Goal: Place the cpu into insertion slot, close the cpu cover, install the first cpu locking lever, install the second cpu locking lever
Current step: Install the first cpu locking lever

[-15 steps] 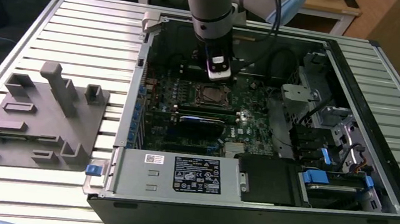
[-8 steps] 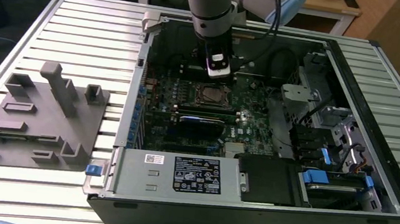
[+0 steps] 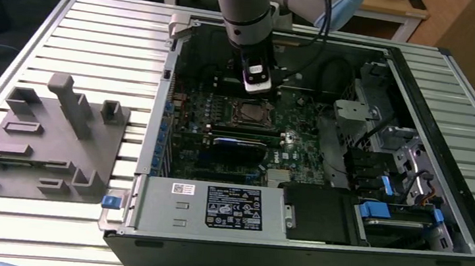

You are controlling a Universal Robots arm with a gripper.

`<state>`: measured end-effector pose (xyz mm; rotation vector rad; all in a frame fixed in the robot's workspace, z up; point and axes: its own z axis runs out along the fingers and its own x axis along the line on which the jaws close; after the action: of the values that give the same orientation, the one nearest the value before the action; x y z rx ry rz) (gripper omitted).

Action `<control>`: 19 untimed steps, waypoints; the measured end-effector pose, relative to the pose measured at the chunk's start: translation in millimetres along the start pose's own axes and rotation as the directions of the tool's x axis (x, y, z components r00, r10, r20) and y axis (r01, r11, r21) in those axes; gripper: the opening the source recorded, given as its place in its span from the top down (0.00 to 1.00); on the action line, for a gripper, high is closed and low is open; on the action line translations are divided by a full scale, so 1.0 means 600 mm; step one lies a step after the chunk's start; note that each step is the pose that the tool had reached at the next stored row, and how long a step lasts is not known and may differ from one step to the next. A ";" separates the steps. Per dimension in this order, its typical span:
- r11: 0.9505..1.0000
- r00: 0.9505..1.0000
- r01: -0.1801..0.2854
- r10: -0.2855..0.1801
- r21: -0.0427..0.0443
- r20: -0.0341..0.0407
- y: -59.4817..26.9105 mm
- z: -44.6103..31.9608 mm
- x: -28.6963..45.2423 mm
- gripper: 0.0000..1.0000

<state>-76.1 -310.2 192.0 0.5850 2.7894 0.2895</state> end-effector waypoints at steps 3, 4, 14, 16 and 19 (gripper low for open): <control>1.000 1.000 0.000 0.000 0.000 0.000 -0.003 0.001 -0.001 0.89; 1.000 1.000 0.000 0.000 0.000 0.000 -0.004 0.001 -0.001 0.89; 1.000 1.000 0.001 -0.001 0.001 0.002 -0.011 0.002 -0.003 0.89; 1.000 1.000 -0.001 0.001 -0.004 0.002 -0.013 0.005 -0.003 0.89; 1.000 1.000 -0.005 0.005 -0.016 -0.004 -0.013 0.005 -0.004 0.89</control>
<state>-76.2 -317.9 187.9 0.5883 2.7870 0.3144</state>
